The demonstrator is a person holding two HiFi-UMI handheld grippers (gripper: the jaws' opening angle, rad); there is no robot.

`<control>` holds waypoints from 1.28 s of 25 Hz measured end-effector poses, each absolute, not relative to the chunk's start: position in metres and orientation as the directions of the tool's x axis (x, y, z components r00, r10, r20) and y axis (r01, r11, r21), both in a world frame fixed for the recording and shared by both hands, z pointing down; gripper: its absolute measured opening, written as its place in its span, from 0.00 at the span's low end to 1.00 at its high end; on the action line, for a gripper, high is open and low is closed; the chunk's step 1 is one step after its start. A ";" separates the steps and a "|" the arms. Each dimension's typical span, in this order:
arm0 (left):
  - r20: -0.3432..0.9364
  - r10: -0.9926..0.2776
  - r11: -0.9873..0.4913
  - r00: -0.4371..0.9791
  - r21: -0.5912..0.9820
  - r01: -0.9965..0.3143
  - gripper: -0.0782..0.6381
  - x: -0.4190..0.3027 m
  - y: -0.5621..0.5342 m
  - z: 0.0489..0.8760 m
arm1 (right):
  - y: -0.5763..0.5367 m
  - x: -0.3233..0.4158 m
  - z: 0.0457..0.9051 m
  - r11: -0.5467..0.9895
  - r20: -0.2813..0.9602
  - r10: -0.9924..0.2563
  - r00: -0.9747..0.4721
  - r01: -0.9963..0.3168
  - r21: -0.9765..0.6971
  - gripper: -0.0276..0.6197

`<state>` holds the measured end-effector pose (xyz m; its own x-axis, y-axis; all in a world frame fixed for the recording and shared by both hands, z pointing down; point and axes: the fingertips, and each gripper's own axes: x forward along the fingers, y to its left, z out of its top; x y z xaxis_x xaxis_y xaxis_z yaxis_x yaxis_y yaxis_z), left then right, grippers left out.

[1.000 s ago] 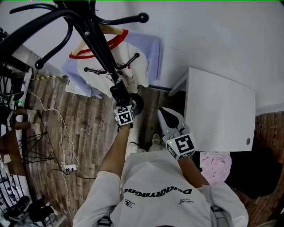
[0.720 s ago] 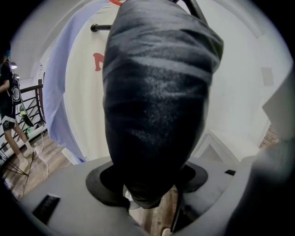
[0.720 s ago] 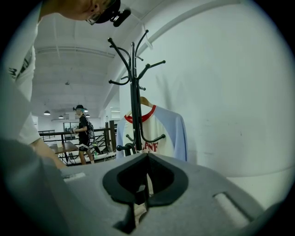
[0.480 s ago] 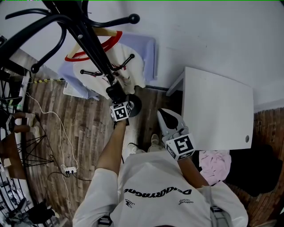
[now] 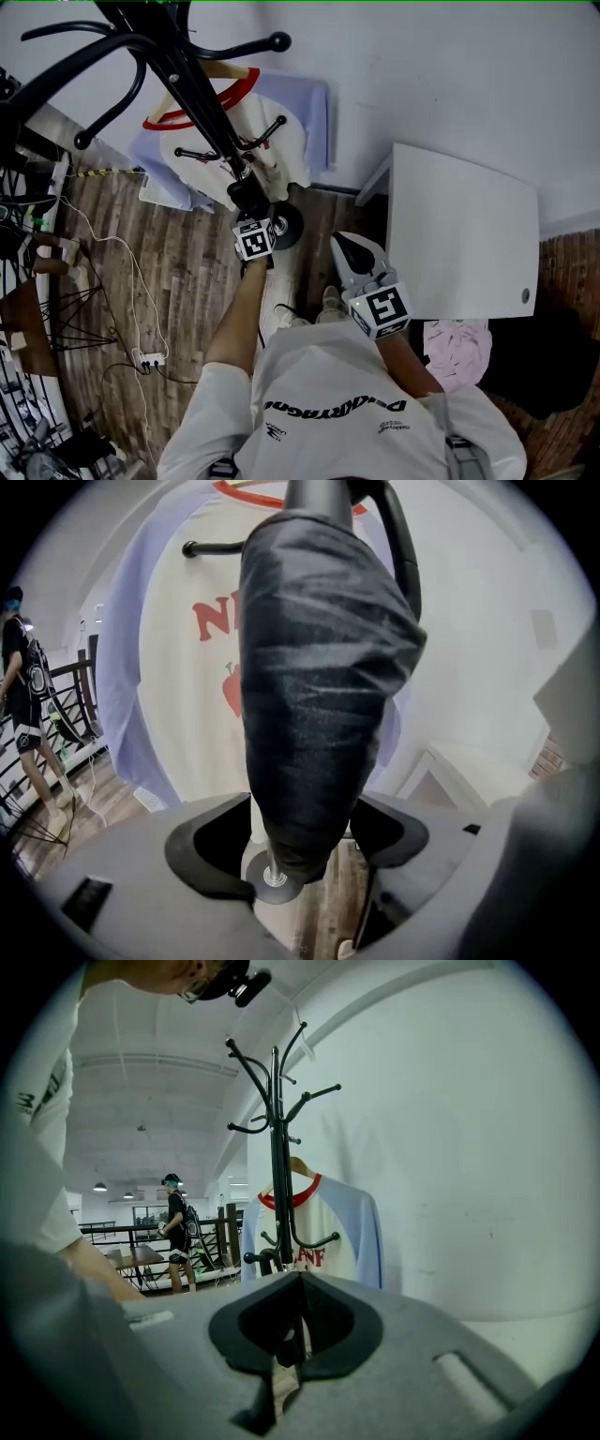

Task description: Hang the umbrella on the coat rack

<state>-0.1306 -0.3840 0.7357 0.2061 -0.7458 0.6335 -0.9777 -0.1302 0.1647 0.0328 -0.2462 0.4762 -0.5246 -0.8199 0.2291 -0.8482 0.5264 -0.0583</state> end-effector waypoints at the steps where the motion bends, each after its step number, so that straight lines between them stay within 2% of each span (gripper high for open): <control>1: 0.633 -0.746 -0.129 0.207 0.168 -0.977 0.56 -0.131 -0.382 0.733 | -0.245 0.032 0.476 0.531 0.227 -0.818 -0.529 -0.845 -0.059 0.04; 13: 0.595 -0.776 -0.072 0.208 0.244 -0.967 0.55 -0.129 -0.344 0.694 | -0.234 0.027 0.466 0.554 0.197 -0.810 -0.552 -0.831 -0.051 0.04; 21: 0.515 -0.820 -0.147 0.251 0.234 -0.961 0.54 -0.118 -0.315 0.638 | -0.229 0.016 0.462 0.571 0.180 -0.802 -0.569 -0.820 -0.050 0.04; 29: 0.406 -0.877 -0.161 0.257 0.255 -0.953 0.43 -0.121 -0.279 0.566 | -0.225 0.007 0.454 0.588 0.166 -0.793 -0.586 -0.808 -0.045 0.04; 32: 0.365 -0.898 -0.170 0.245 0.226 -0.959 0.34 -0.119 -0.266 0.539 | -0.223 0.002 0.452 0.599 0.164 -0.786 -0.596 -0.800 -0.039 0.04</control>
